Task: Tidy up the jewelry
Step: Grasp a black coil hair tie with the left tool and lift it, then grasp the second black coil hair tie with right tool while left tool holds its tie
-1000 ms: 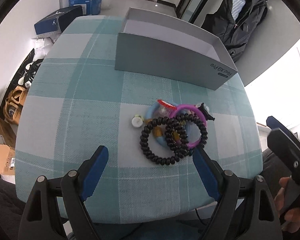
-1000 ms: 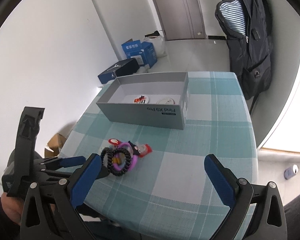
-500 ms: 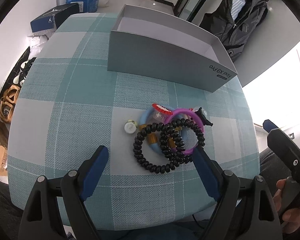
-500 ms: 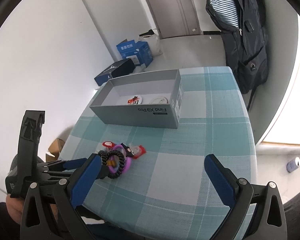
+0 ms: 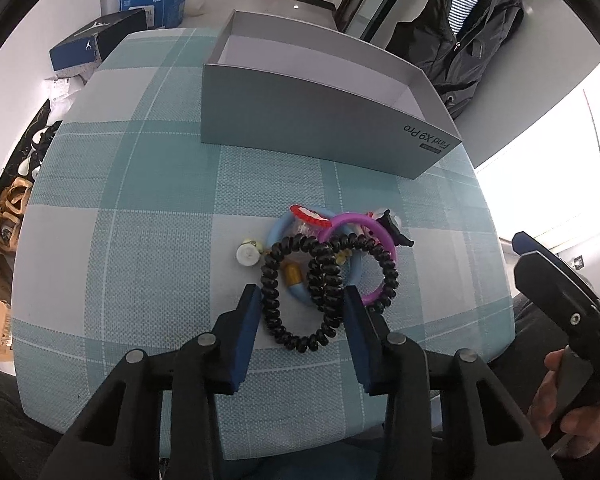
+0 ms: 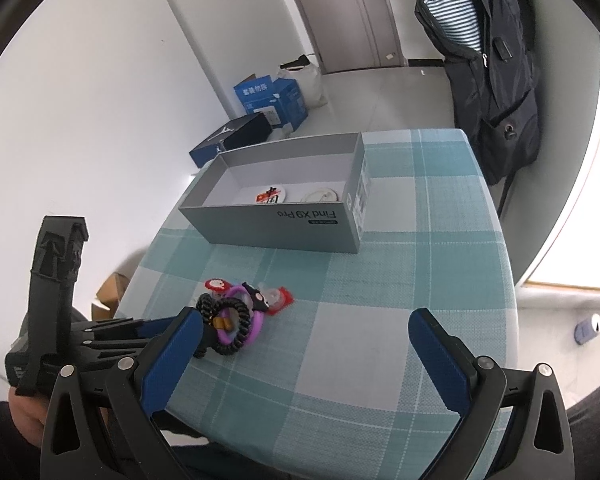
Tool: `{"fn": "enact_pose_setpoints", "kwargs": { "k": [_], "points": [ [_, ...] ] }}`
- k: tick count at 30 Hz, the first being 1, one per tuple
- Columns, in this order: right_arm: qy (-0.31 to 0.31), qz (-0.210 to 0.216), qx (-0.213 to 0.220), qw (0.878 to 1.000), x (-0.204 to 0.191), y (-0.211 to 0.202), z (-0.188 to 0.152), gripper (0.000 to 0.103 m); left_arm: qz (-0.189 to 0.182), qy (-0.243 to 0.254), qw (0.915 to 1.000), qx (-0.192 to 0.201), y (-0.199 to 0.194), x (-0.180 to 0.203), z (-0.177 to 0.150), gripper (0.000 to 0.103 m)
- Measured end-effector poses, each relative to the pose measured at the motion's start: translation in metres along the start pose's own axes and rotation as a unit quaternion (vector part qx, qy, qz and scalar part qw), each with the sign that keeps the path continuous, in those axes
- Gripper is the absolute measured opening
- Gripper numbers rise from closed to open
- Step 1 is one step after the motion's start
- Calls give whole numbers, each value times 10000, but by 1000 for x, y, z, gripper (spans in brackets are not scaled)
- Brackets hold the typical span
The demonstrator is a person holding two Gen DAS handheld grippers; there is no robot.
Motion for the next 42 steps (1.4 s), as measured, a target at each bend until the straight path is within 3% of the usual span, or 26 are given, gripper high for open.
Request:
{"fn": "enact_pose_setpoints", "kwargs": {
  "k": [10, 18, 20, 22, 27, 31, 33, 42],
  "points": [
    [67, 68, -166, 9998, -2, 9, -1, 103, -242, -108, 9996, 64, -15, -5, -2, 33],
    [191, 514, -642, 9964, -12, 31, -5, 103, -493, -251, 9981, 279, -36, -17, -5, 33],
    [202, 608, -752, 9951, -16, 38, -5, 98, -535, -309, 9974, 379, -43, -22, -6, 33],
    [208, 676, -878, 9936, -21, 44, -5, 86, -567, -363, 9967, 453, -45, -25, -3, 33],
    [136, 808, -1121, 9903, -37, 58, -9, 76, -642, -520, 9946, 627, -52, -35, -2, 33],
    [207, 913, -1227, 9880, -44, 66, -11, 61, -699, -569, 9938, 647, -52, -40, -2, 33],
    [313, 930, -1275, 9870, -46, 70, -12, 61, -714, -561, 9939, 631, -51, -39, -1, 33],
    [504, 762, -1226, 9883, -49, 69, -16, 17, -798, -571, 9934, 599, -50, -42, -1, 33]
  ]
}}
Point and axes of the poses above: each gripper's, at about its wrist camera, not at the fingertips, and y roughly the way its jaws point, x to its right, z to its top, the point moved 3 cm from there along y, roughly the way its jaws point, and after that the axes turned 13 degrees about -x, right-handed, at the moved point
